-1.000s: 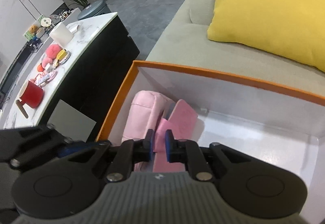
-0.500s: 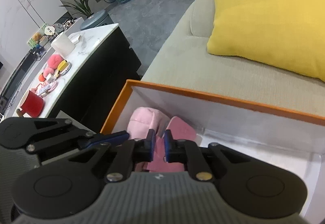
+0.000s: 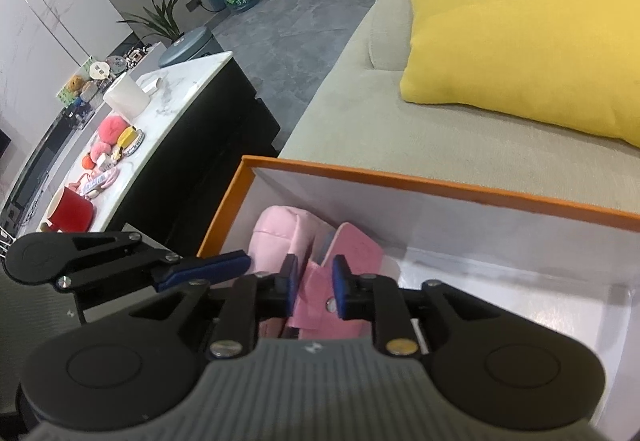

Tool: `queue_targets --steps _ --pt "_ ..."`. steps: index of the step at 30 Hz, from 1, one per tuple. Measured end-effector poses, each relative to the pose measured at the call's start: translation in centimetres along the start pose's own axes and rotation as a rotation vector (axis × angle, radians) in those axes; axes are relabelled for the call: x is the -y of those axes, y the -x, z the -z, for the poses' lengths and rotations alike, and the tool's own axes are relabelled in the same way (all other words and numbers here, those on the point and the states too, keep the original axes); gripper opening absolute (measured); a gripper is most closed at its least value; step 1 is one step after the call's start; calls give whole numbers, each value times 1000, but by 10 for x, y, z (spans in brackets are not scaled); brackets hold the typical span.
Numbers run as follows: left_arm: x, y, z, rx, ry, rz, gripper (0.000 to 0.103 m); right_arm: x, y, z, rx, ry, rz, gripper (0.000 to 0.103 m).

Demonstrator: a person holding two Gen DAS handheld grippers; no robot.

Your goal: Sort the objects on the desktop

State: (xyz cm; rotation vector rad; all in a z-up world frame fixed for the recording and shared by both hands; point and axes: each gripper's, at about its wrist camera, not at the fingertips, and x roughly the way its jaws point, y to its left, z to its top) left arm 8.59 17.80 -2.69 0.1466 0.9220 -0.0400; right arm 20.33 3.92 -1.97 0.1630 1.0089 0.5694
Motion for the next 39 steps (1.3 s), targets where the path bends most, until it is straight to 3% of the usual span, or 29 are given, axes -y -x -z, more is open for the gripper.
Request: queue_targets --steps 5,14,23,27,32,39 --pt "-2 3 0 1 20 9 27 4 5 2 4 -19 -2 29" --pt "4 22 -2 31 25 38 27 2 19 9 14 -1 11 29" --pt "39 55 -33 123 -50 103 27 11 99 17 113 95 56 31" --pt "70 62 -57 152 -108 181 27 43 143 23 152 98 137 31" --pt "113 48 -84 133 -121 274 27 99 188 37 159 76 315 31" --pt "181 8 -116 44 -49 419 27 173 218 69 55 69 481 31"
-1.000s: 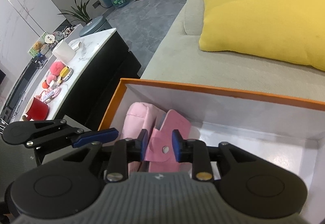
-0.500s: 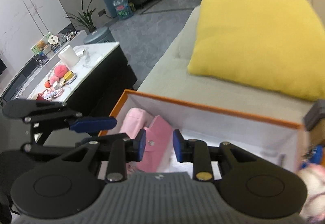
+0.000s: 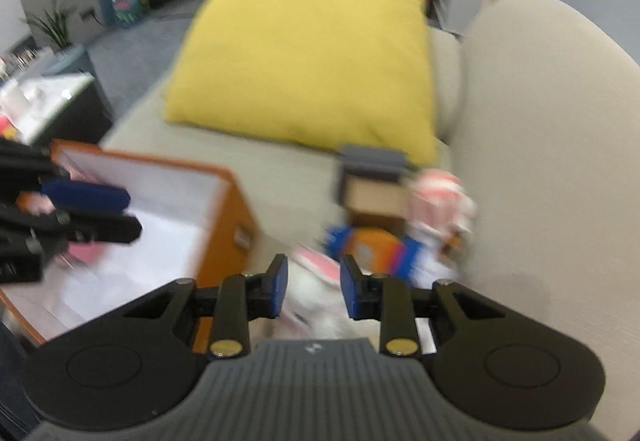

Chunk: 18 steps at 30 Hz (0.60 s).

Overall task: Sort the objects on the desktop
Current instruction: 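Move both tools back toward the plush toys beside the box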

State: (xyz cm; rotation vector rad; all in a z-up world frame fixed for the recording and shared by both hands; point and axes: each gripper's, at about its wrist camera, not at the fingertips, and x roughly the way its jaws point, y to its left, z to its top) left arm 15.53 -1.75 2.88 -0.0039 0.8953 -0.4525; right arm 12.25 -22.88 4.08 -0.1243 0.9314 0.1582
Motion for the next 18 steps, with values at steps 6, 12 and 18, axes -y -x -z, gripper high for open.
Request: queue_targets --steps 6,12,18 --pt "23 -58 -9 -106 87 26 27 36 -15 23 -100 66 11 31" --pt "19 -96 -8 -186 255 4 35 36 -34 26 -164 181 -66 45" --pt "18 -103 -13 -197 361 0 61 36 -57 27 -252 312 -120 46"
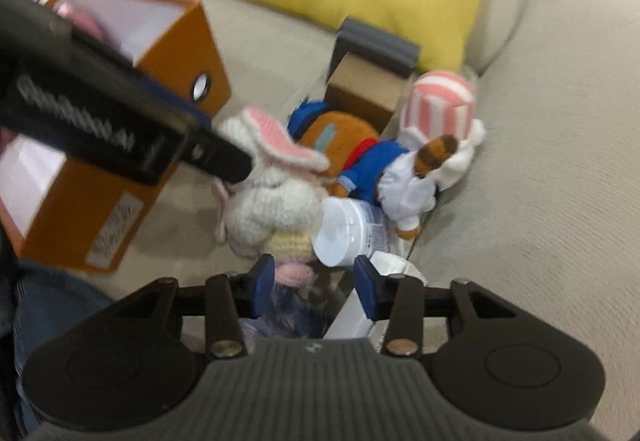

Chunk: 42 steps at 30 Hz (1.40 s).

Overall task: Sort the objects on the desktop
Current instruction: 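Move both tools back toward the plush toys beside the box, then grasp the white knitted bunny with the left tool while the right tool grasps the sailor bear plush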

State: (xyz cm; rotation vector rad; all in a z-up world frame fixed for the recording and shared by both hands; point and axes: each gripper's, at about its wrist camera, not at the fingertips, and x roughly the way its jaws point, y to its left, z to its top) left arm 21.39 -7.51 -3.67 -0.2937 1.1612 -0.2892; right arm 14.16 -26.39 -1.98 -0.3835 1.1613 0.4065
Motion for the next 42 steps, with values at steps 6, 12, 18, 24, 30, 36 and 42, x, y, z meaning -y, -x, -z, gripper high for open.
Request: queue_targets --steps 6,12,18,24,30,36,42 --pt "-1 -7 -6 -47 132 90 62 10 -9 -10 -27 62 -32 52" --pt "-10 -27 -4 -99 248 54 62 29 -22 -16 -26 28 -117 63" --pt "-17 -41 1 -122 387 50 63 25 -22 -14 -13 45 -122 67" --pt "-24 -48 -1 -116 554 22 68 22 -20 -13 -13 52 -103 62" --pt "-29 -66 0 -110 654 -79 75 26 -20 -13 -27 22 -114 55" --pt "-31 -67 3 -88 630 -79 73 28 -13 -16 -18 20 -113 53" --pt "-21 -55 4 -69 515 -47 65 37 8 -25 41 66 -4 53"
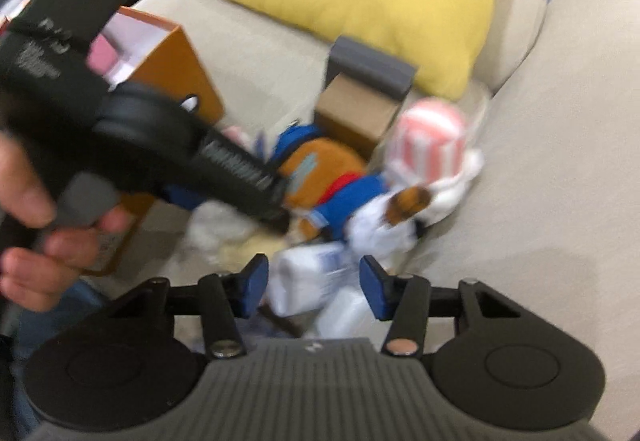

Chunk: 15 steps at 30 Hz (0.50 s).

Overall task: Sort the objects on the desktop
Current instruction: 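Grasp the white knitted bunny with the left tool while the right tool grasps the sailor bear plush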

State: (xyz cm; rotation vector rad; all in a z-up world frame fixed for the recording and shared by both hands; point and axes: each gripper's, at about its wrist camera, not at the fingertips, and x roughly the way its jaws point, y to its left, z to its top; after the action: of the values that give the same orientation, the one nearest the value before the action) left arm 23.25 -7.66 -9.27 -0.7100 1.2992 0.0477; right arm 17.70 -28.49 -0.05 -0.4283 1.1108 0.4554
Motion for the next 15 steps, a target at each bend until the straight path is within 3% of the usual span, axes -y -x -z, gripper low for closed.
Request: queue_targets --steps 5,10,15 --pt "5 25 7 49 -116 28 63 1 -4 -5 -17 92 40 48" --pt "14 54 7 74 -247 70 63 -3 -11 -11 -19 289 82 48" --pt "8 85 9 54 -352 135 63 -15 -23 -17 -28 443 90 53"
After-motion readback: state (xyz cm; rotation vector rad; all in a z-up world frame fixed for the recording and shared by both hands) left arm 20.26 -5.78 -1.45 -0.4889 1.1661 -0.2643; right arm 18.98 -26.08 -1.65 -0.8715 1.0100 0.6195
